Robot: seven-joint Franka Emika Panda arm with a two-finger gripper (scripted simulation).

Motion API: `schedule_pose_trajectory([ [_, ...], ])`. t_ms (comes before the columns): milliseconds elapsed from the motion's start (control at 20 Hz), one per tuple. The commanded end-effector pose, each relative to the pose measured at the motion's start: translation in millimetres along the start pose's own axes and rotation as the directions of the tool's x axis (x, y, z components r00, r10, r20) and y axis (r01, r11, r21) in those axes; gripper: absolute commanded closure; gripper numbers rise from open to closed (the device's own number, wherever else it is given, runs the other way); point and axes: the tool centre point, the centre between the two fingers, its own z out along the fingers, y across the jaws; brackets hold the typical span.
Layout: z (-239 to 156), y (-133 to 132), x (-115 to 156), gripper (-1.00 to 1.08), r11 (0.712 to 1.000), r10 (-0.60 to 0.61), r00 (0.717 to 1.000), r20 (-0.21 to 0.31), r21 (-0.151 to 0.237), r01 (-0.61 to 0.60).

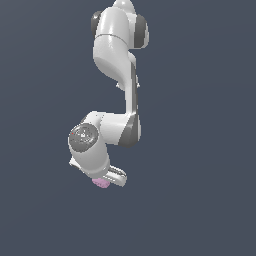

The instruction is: Pick up the object and move it to a goal position.

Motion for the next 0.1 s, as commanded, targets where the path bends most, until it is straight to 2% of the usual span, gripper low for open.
schedule_pose_trajectory([
  [0, -0.5, 0.0, 1.4, 1.08, 1.0, 0.0, 1.0, 0.0, 0.0, 0.0],
  [50, -0.5, 0.0, 1.4, 1.08, 1.0, 0.0, 1.0, 0.0, 0.0, 0.0],
])
